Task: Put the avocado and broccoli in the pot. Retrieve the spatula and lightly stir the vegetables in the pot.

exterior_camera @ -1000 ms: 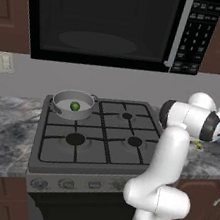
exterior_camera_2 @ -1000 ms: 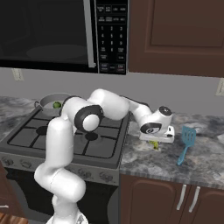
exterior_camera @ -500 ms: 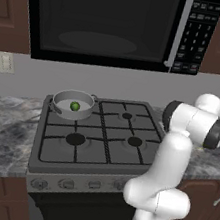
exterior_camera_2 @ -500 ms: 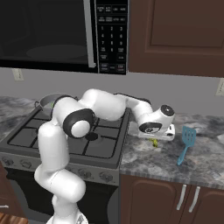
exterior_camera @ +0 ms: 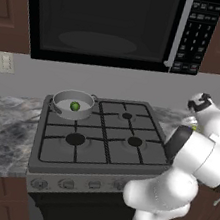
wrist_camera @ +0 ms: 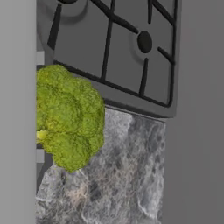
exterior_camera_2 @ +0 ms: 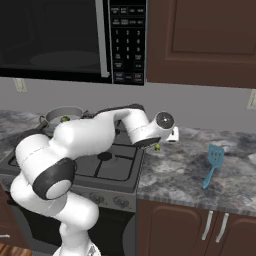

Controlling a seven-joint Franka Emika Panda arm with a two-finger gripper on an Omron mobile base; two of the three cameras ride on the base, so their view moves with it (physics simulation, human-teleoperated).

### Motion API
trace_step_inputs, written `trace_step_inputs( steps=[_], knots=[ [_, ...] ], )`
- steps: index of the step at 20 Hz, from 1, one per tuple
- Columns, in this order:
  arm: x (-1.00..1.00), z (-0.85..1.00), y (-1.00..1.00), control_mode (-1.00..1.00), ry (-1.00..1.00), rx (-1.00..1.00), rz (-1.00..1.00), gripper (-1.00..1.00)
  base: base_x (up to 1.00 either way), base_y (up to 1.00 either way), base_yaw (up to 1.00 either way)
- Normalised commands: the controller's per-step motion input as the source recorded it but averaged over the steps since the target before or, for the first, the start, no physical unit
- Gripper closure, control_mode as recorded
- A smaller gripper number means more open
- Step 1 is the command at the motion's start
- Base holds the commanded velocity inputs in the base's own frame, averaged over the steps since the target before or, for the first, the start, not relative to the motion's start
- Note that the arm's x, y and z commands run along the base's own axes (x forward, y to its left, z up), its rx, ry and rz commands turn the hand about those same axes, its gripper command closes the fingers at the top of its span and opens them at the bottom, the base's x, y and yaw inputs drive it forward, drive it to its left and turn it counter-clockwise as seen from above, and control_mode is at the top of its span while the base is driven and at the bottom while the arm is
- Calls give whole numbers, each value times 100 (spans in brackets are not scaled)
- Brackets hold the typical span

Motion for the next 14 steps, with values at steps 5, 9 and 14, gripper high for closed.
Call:
trace_step_inputs(
  steps=[5,9,14],
  knots=[
    [-3,89,100,-100,10,-12,0,100,0,0,0],
    [0,16,100,-100,13,-7,0,100,0,0,0],
    [-6,0,100,-100,-1,0,2,100,0,0,0]
  ],
)
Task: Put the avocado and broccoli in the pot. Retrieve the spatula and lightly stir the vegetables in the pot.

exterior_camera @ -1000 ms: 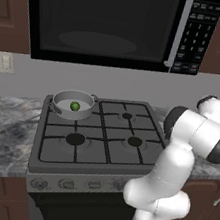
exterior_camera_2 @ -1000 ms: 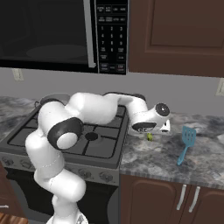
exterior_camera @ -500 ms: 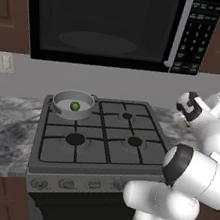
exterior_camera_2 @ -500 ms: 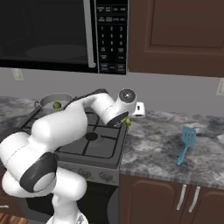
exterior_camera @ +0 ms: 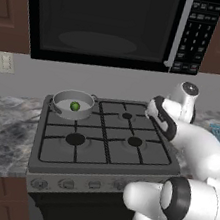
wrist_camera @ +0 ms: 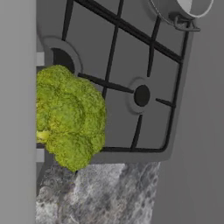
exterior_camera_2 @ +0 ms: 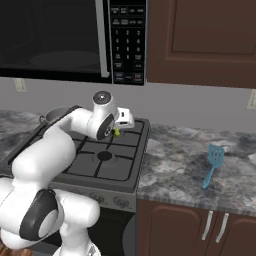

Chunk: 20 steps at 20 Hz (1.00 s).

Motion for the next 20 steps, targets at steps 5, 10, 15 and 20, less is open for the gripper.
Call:
trace_step_inputs(
  steps=[5,10,15,20],
  knots=[
    [-6,2,100,-100,0,0,11,100,0,0,0],
    [0,0,100,-100,-4,0,12,100,0,0,0],
    [0,0,100,-100,-6,4,1,100,0,0,0],
    [2,7,100,-100,-11,7,1,100,0,0,0]
  ],
)
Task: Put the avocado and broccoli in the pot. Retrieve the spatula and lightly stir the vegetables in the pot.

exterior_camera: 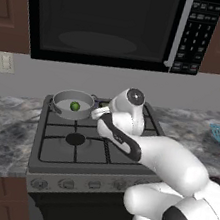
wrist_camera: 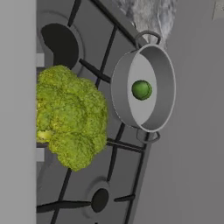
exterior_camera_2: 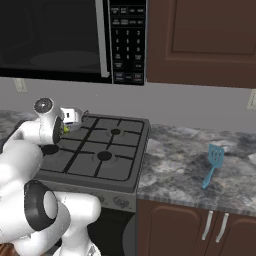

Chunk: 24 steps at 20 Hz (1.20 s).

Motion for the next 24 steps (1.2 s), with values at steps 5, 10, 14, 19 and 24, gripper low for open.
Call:
trace_step_inputs(
  steps=[5,10,14,19,24],
  knots=[
    [1,0,69,-100,-10,7,0,100,0,0,0],
    [0,0,5,-100,0,0,0,100,0,0,0],
    [13,41,4,-100,13,0,0,100,0,0,0],
    [40,5,30,-100,10,0,0,100,0,0,0],
    [51,-13,20,-100,8,0,0,100,0,0,0]
  ],
)
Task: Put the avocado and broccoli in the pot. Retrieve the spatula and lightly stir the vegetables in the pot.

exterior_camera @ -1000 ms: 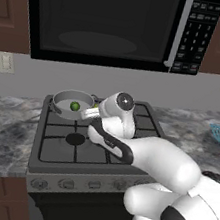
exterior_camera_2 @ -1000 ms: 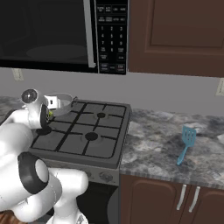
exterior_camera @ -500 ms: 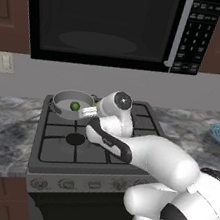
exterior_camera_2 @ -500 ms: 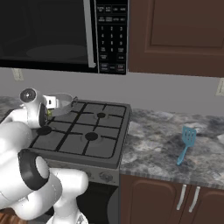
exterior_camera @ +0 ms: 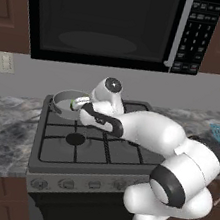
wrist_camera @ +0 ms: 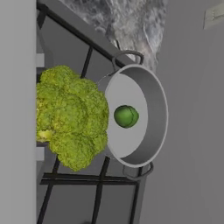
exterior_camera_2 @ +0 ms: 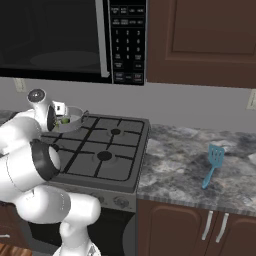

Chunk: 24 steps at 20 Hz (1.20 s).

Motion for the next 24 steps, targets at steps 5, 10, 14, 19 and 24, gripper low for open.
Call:
trace_step_inputs(
  steps=[5,10,14,19,24],
  knots=[
    [31,-23,0,-100,0,0,0,100,0,0,0],
    [23,-14,0,-100,0,0,0,100,0,0,0],
    [19,-8,4,-100,0,0,0,100,0,0,0],
    [13,-25,11,-100,-1,0,0,100,0,0,0],
    [20,-11,9,-100,0,0,0,100,0,0,0]
  ],
)
